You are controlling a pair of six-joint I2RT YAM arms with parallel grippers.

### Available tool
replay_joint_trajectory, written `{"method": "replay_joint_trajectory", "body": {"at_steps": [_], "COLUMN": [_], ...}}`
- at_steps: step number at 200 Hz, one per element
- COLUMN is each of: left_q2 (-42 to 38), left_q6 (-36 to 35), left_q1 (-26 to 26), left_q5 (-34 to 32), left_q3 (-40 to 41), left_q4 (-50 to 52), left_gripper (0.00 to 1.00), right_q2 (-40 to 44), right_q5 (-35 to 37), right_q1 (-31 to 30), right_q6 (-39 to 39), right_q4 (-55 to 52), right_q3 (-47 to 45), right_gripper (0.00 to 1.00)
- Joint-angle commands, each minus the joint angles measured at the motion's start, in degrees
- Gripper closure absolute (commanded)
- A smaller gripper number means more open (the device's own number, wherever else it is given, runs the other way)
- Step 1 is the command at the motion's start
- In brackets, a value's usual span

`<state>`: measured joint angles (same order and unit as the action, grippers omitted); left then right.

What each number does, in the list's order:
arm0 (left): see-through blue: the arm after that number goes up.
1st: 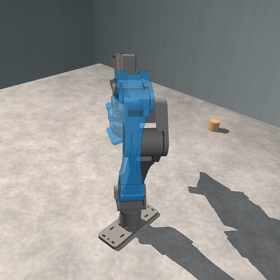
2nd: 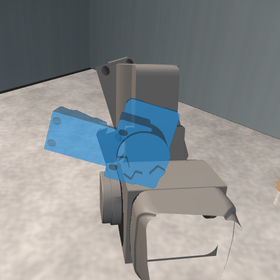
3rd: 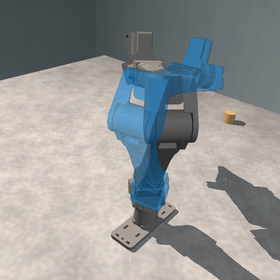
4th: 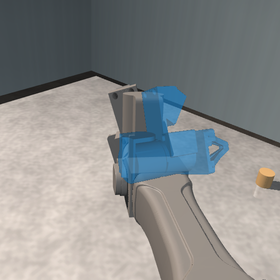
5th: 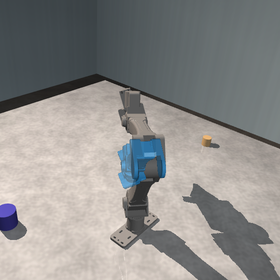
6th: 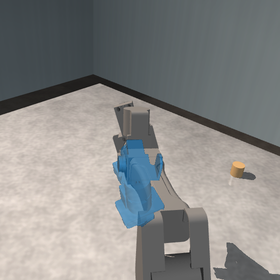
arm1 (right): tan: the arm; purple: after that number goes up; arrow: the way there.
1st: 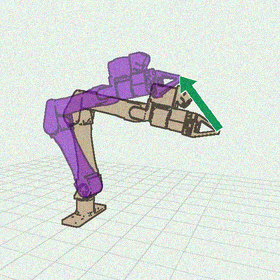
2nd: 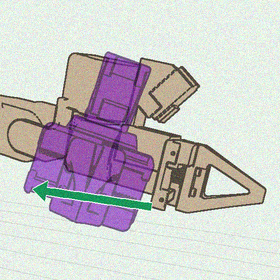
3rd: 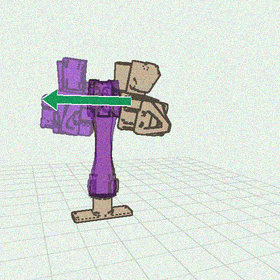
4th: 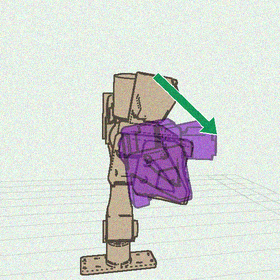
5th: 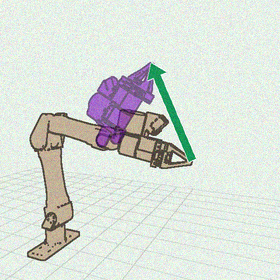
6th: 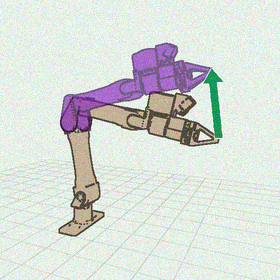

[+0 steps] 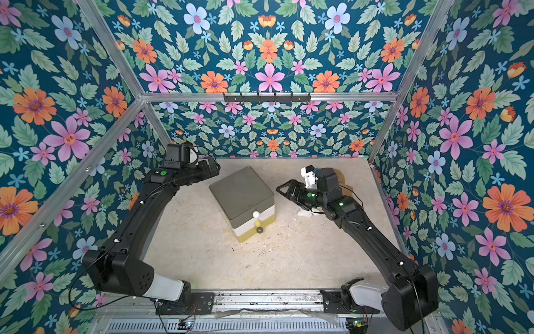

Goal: Take the keys out of the drawer
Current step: Adjust the storage box at the center of the board.

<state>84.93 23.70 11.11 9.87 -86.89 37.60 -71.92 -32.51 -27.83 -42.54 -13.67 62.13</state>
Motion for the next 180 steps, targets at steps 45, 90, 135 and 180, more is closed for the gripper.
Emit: {"method": "replay_joint_trajectory", "body": {"at_steps": [45, 90, 135, 180], "left_q2": [1.73, 1.31, 1.30, 0.97], "left_q6": [-2.42, -1.64, -1.45, -0.94], "left_q1": [-1.79, -2.28, -2.67, -3.05], "left_q5": [4.53, 6.72, 8.91, 11.39], "left_q3": [2.08, 4.65, 6.26, 8.39], "left_q4": [-1.91, -4.70, -6.46, -9.39], "left_gripper": [0.01, 0.01, 0.01, 0.01], "right_q2": [-3.90, -6.58, -9.67, -11.96], "right_q5": [0.86, -0.68, -1.65, -2.25], "right_q1": [-4.72, -5.37, -6.44, -6.84], "right_q6": [-7.18, -9.44, -10.79, -12.43], "right_q4": [1.10, 4.81, 6.88, 9.61], "right_q3": [1.24, 2.49, 4.38, 5.08], "right_gripper": [0.01, 0.01, 0.01, 0.01]}}
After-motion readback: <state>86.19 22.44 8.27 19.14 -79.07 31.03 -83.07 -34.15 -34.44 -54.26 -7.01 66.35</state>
